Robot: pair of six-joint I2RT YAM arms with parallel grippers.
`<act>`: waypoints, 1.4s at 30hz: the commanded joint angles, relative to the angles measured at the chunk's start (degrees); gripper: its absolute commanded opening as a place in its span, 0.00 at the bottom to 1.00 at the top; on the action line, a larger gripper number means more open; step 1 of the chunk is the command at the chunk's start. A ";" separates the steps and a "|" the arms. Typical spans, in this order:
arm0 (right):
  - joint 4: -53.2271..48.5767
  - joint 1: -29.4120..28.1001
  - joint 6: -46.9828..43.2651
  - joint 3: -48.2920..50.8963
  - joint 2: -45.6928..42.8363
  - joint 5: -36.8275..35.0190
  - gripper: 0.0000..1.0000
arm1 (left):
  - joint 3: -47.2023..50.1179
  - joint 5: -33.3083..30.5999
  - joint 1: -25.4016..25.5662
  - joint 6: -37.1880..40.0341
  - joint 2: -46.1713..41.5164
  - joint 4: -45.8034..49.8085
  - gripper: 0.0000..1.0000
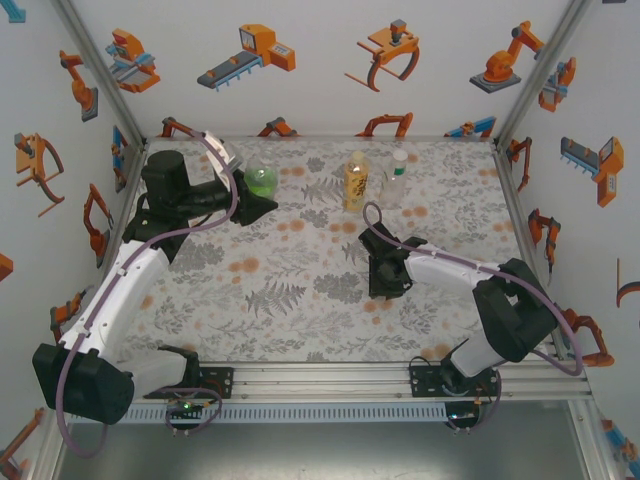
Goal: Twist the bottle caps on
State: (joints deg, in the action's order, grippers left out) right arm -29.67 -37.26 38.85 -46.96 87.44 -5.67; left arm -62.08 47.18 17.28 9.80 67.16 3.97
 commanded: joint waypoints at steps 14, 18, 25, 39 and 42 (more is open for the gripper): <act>7.47 0.58 -10.47 -2.33 -10.30 10.24 0.13 | -6.88 -5.29 10.58 28.10 6.03 28.13 0.00; 10.66 2.34 -13.87 -3.28 -14.60 15.80 0.10 | -7.79 -9.82 12.86 33.75 7.57 33.77 0.00; 17.20 6.84 -19.68 -4.98 -20.55 31.04 0.08 | -7.23 -14.99 16.56 38.51 8.30 36.81 0.00; 19.67 6.86 -48.86 -8.46 -27.50 56.05 0.07 | -4.91 -16.77 22.96 42.59 7.84 36.99 0.00; 17.45 6.76 -56.48 -9.77 -27.59 57.95 0.07 | -4.91 -16.42 23.41 42.68 7.89 37.06 0.00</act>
State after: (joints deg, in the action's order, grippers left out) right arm -10.28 -30.44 -6.20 -54.43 60.84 46.83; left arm -67.59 30.41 40.23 50.54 75.42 39.70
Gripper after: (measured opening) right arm 0.363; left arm 0.531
